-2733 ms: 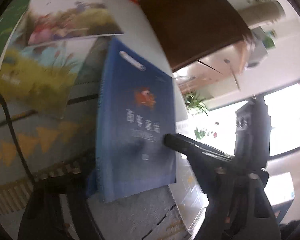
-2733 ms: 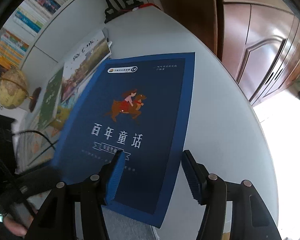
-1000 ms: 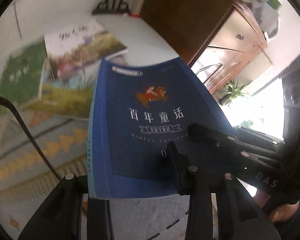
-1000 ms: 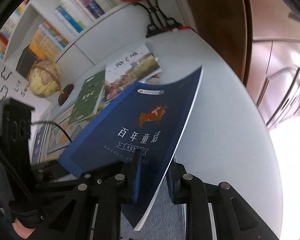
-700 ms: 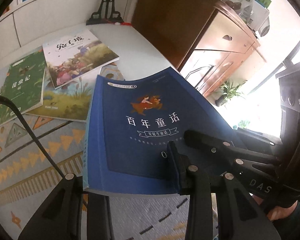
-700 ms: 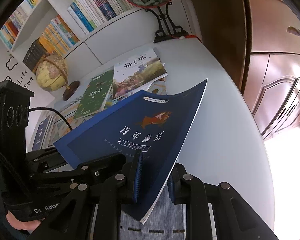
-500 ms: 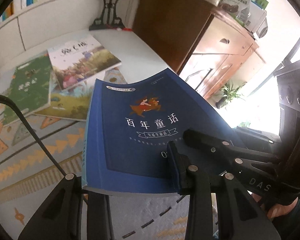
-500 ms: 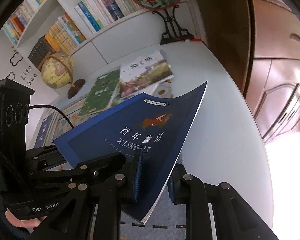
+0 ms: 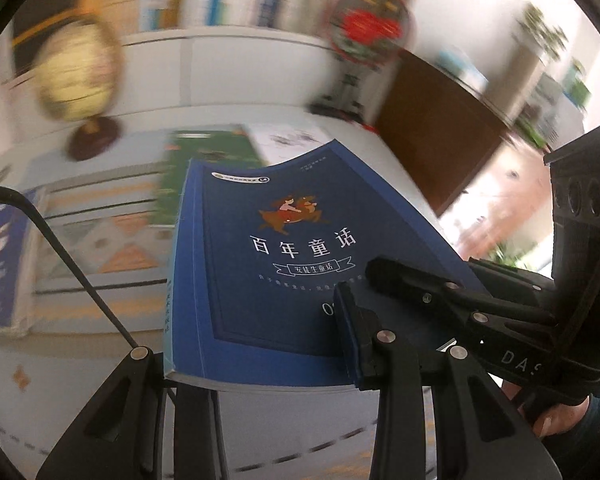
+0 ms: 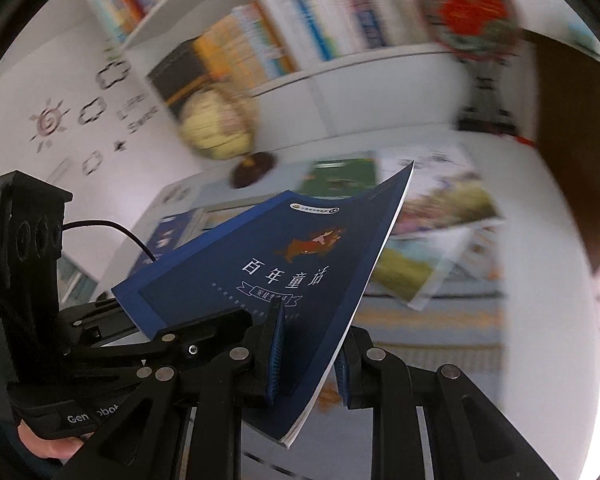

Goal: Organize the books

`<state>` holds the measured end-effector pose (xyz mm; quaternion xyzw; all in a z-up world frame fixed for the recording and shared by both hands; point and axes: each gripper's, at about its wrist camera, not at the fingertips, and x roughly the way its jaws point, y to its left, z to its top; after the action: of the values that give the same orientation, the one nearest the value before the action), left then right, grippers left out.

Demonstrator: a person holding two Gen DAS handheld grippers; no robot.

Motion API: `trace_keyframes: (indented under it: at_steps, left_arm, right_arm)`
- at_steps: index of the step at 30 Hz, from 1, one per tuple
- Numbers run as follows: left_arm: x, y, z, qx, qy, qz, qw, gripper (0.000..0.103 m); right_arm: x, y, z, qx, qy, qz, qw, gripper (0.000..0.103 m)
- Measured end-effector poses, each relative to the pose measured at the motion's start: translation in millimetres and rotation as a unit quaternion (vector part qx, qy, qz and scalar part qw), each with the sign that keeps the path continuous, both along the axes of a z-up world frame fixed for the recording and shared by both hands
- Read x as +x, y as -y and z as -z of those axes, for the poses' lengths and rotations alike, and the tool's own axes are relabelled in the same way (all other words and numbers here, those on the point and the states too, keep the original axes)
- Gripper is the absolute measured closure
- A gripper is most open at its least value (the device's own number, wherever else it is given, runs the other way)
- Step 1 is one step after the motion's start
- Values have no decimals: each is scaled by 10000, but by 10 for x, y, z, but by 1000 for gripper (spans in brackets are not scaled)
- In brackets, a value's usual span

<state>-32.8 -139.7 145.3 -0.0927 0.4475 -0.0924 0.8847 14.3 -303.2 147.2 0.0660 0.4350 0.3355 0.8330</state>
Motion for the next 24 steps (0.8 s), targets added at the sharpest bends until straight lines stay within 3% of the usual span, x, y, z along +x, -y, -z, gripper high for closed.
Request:
trace_keyframes:
  at_steps: [4, 13, 18, 24]
  left_arm:
    - [-127, -640, -76, 35, 133, -414, 9990, 70]
    - [-289, -2181, -170, 179, 358, -972, 9945, 70]
    - [-223, -2910, -86, 229, 405, -1088, 9930, 70]
    - [-49, -3436, 111, 40, 390, -1113, 9930, 70]
  right_arm:
    - [-23, -792, -95, 48, 90, -487, 9988, 80]
    - [-139, -2499, -191, 145, 249, -1007, 9945, 79]
    - [-98, -3276, -111, 283, 200, -1077, 9936, 78]
    - [90, -3845, 54, 296, 55, -1045, 9941, 78]
